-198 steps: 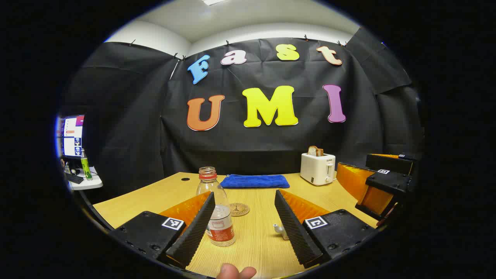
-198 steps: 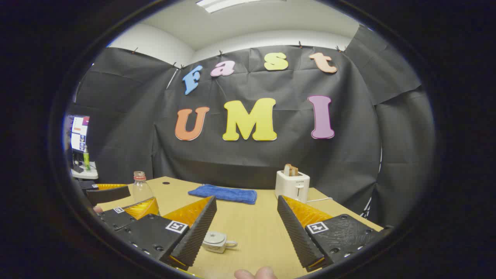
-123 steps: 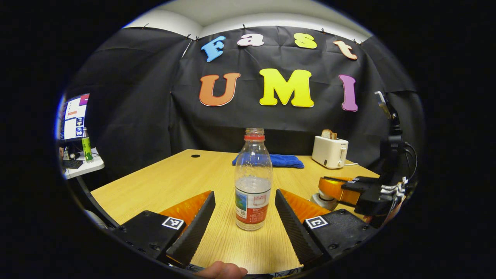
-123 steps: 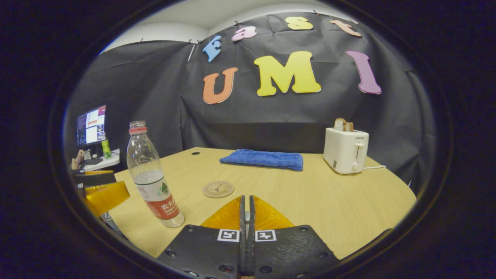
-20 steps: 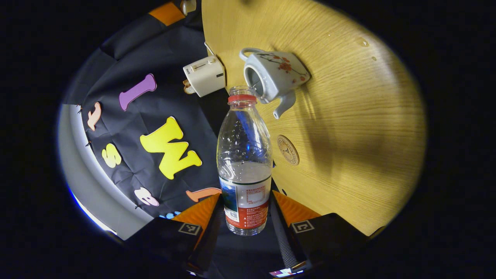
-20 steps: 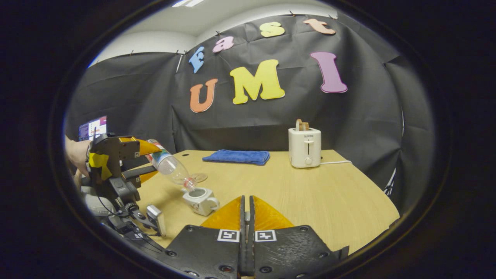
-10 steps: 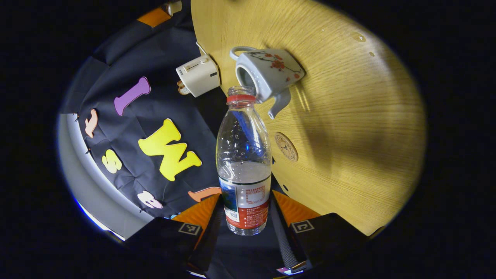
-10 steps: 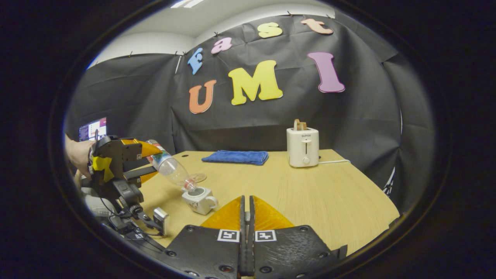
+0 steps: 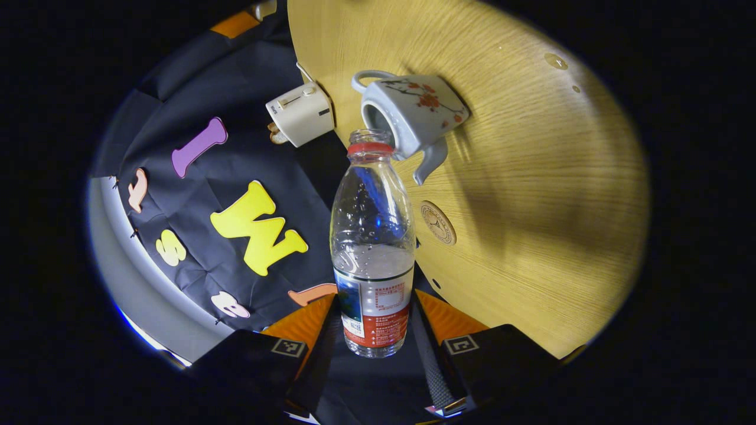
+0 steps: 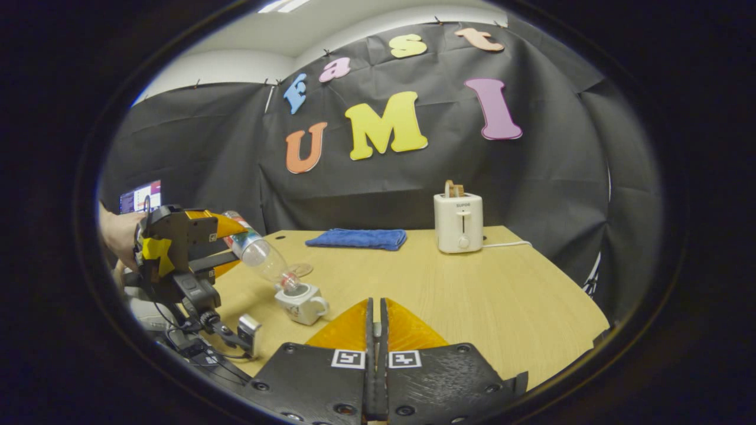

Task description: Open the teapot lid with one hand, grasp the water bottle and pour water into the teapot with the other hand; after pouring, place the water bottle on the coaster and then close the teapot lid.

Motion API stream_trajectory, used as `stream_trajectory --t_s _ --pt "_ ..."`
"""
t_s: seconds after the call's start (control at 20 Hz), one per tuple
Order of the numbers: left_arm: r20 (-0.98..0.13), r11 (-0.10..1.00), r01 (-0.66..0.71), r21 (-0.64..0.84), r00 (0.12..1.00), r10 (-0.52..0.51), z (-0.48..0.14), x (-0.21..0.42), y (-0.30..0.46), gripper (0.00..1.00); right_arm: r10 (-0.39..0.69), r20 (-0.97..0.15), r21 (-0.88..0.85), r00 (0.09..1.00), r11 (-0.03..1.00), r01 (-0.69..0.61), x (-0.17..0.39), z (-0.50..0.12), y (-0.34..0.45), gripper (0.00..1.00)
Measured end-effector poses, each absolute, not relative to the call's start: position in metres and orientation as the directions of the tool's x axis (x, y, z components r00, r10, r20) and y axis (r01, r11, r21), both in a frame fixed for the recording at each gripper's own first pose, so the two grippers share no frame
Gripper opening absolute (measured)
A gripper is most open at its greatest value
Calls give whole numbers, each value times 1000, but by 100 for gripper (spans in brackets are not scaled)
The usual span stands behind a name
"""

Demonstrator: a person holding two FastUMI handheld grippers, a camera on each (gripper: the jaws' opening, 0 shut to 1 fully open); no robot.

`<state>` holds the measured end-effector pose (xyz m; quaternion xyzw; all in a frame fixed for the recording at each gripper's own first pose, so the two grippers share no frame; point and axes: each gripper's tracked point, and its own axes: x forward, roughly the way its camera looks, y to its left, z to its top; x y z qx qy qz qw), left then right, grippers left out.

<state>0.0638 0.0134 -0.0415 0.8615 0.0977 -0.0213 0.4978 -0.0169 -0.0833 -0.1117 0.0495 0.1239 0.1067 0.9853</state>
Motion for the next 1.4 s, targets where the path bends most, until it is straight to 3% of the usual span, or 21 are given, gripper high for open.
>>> stream_trajectory --t_s 0.75,1.15,1.25,1.4 --pt "-153 -436 192 879 980 124 -38 61 9 70 213 -229 116 950 975 -191 -17 -109 -84 0" --pt "-178 -100 187 977 979 99 -22 60 20 69 208 -215 97 954 977 -191 -14 -97 -75 0" --pt "-138 -24 141 990 986 95 -15 61 25 70 210 -214 95 954 977 -193 -13 -95 -71 0" --pt "-160 162 145 976 983 88 -13 65 41 70 217 -225 91 950 975 -202 -9 -93 -63 0"
